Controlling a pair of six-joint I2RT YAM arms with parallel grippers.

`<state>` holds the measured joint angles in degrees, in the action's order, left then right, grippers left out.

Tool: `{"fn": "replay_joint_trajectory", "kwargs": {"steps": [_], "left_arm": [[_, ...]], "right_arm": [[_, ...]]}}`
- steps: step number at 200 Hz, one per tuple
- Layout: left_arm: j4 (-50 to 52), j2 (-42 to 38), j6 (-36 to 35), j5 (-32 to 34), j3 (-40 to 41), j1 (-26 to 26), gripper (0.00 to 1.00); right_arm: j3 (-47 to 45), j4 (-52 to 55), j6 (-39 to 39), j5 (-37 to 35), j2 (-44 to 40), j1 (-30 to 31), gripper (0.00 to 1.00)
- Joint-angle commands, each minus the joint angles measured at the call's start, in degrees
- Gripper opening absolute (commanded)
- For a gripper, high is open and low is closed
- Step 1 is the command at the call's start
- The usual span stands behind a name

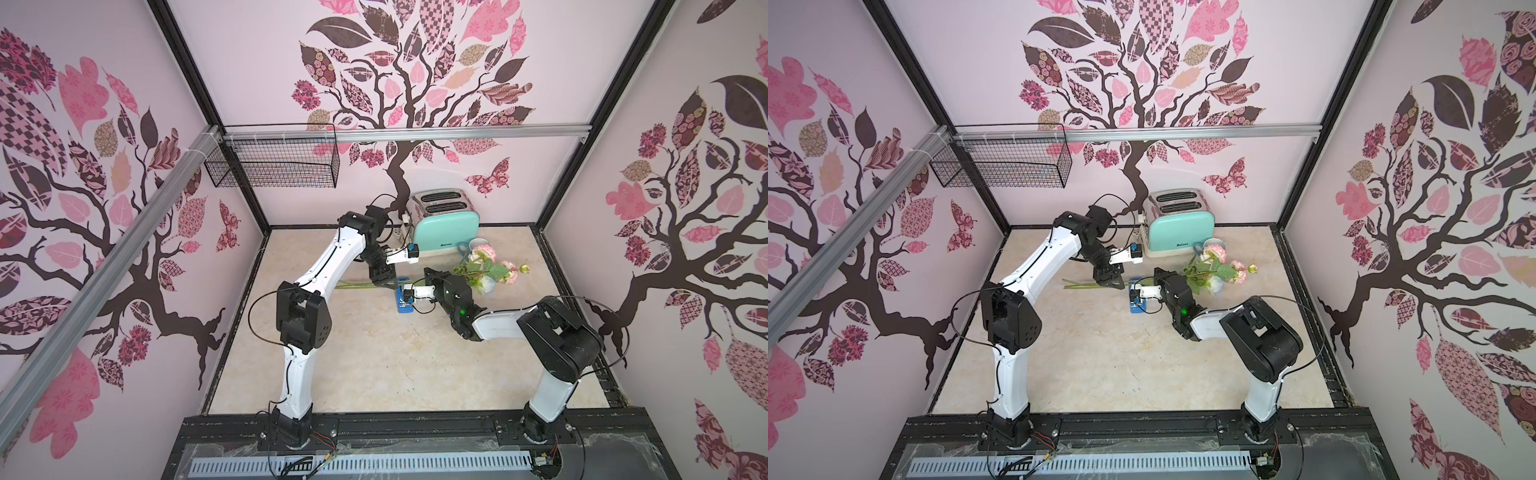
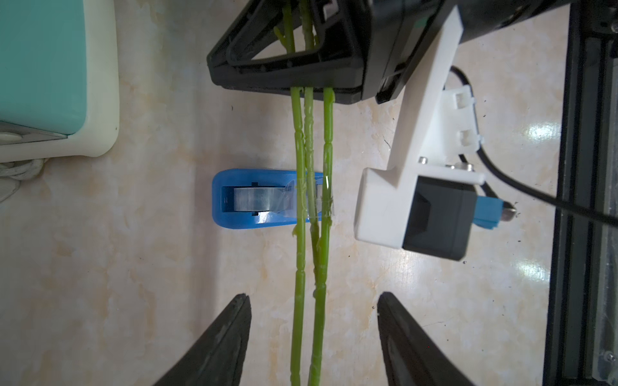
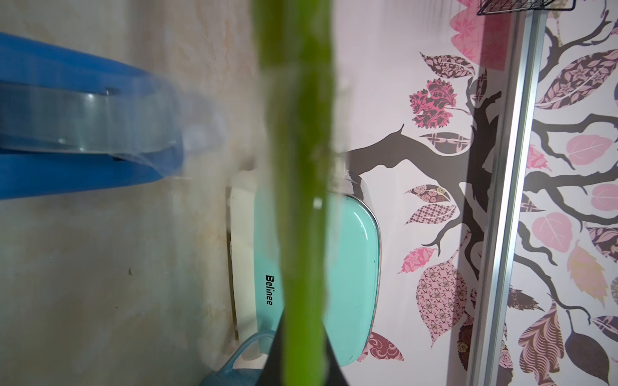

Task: Wrap bouquets with tape
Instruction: Wrap the tape around the bouquet.

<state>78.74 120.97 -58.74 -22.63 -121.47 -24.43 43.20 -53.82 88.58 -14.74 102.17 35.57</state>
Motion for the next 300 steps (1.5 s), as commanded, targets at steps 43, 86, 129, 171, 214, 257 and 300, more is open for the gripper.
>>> {"fn": "replay_joint_trajectory", "kwargs": {"steps": [43, 86, 129, 171, 214, 257, 300], "left_arm": [[-0.2, 6.6, -1.5, 0.8, -1.4, -0.1, 0.63], [0.6, 7.8, -1.9, -2.4, -1.1, -0.4, 0.49], [-1.0, 6.4, -1.3, -1.9, 1.0, -1.0, 0.0], [-7.0, 1.3, 1.7, 1.4, 7.7, -1.2, 0.0], [-22.6, -7.9, 4.7, 11.8, 23.9, -2.6, 0.0], [-37.9, -15.6, 6.8, 15.9, 36.0, -3.7, 0.0], [-53.1, -20.9, 4.1, 22.7, 48.7, -6.7, 0.0]], "right_arm": [[-0.9, -6.1, 1.6, 1.1, 1.1, 0.4, 0.0], [-1.4, -7.0, 2.0, 1.3, 1.4, 0.4, 0.0], [-2.0, -7.2, 1.2, 1.3, 1.1, 0.4, 0.0], [-3.5, -5.2, -5.8, 1.9, -2.4, 0.4, 0.43], [-5.8, 5.7, -18.3, 5.8, -11.4, 0.6, 0.67], [-8.7, 16.8, -35.8, 15.0, -23.3, 0.6, 0.75], [-12.4, 22.6, -55.8, 20.2, -36.0, 0.6, 0.74]]}}
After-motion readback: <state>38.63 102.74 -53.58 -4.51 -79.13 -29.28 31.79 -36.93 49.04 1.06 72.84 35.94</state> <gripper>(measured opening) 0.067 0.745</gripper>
